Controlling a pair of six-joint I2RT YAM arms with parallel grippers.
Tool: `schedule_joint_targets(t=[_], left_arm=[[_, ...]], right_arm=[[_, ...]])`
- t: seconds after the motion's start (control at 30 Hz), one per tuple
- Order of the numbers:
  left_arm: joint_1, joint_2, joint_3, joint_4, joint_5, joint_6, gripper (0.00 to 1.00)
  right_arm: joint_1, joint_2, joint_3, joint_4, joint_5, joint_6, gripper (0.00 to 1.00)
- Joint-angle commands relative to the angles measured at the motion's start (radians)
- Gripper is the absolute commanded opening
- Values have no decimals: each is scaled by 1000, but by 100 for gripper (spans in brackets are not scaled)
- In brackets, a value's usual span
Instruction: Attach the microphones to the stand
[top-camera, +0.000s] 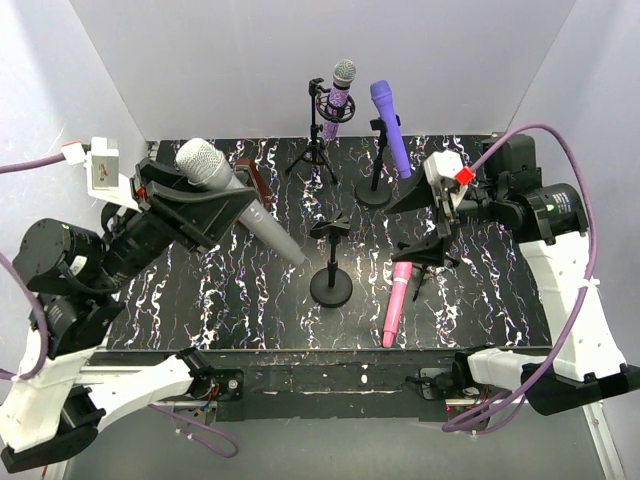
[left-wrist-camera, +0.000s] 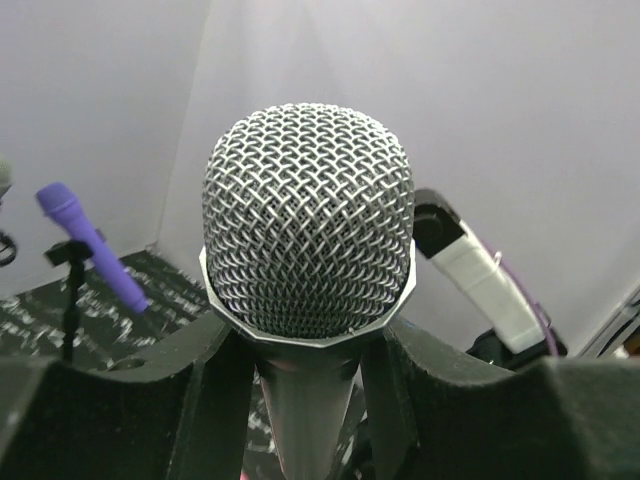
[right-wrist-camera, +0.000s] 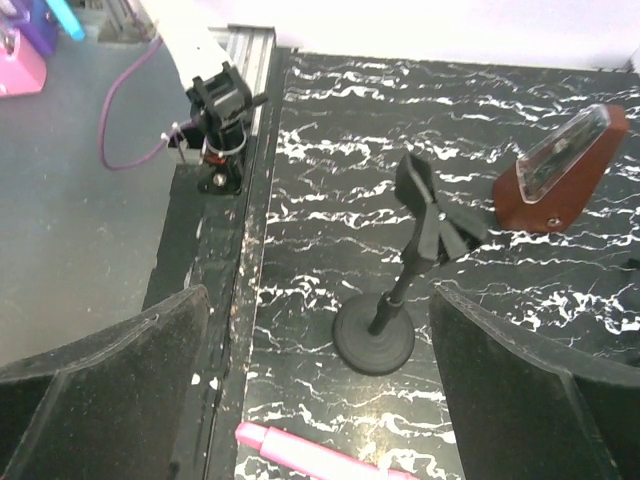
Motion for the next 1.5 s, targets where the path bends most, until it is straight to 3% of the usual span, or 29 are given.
schedule_joint_targets(t=[0.0,0.23,0.43,0.93,1.2,1.47], left_arm=[[-1,2,66,-332,14,144,0],[1,10,99,-564,30,234,0],[1,16,44,-605,43,270,0],[-1,-4,-203,-449,38,286,0],[-1,77,-205,-355,96,305,0],[1,138,-153,-386,43,366,0]], right_arm=[[-8,-24,-60,-224,-37,-369,98],[-6,-30,-178,-243,-36,-523,98],[-9,-19,-243,-215,-36,-566,98],[-8,10,-330,6,-77,-333,93],[31,85,-258,131,-74,-172,92],[95,217,-165,270,10,-87,92]])
